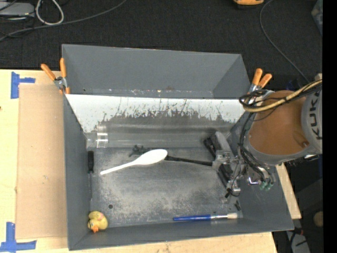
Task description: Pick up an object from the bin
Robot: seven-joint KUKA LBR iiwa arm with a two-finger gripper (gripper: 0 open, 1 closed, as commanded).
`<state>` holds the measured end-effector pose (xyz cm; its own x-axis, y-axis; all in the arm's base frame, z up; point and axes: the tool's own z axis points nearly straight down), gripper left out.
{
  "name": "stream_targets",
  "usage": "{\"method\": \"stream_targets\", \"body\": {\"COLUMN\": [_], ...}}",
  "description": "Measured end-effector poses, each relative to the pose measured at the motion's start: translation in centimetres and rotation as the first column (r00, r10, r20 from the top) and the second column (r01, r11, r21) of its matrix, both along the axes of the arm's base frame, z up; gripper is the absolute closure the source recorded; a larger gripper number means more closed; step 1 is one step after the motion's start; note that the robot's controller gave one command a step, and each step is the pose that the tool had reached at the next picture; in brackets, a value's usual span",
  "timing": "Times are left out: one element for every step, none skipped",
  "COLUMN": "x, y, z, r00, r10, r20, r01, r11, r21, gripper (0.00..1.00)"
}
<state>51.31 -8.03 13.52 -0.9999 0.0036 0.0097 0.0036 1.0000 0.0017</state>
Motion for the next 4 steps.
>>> {"method": "stream_targets", "body": {"x": [0.2, -2.8, 4.0, 0.7], "y": [0.0, -0.1, 1.1, 2.3], "z": [0.4, -4.2, -3.3, -3.4], "r00": [1.0, 0.953, 0.96, 0.962], "r10": [0.004, 0.303, 0.28, 0.272], "r20": [0.008, 0.01, 0.008, 0.007], "r01": [-0.004, -0.303, -0.28, -0.272], "r11": [1.0, 0.953, 0.96, 0.962], "r21": [-0.001, 0.0, 0.001, 0.001], "gripper": [0.0, 0.0, 0.0, 0.0]}}
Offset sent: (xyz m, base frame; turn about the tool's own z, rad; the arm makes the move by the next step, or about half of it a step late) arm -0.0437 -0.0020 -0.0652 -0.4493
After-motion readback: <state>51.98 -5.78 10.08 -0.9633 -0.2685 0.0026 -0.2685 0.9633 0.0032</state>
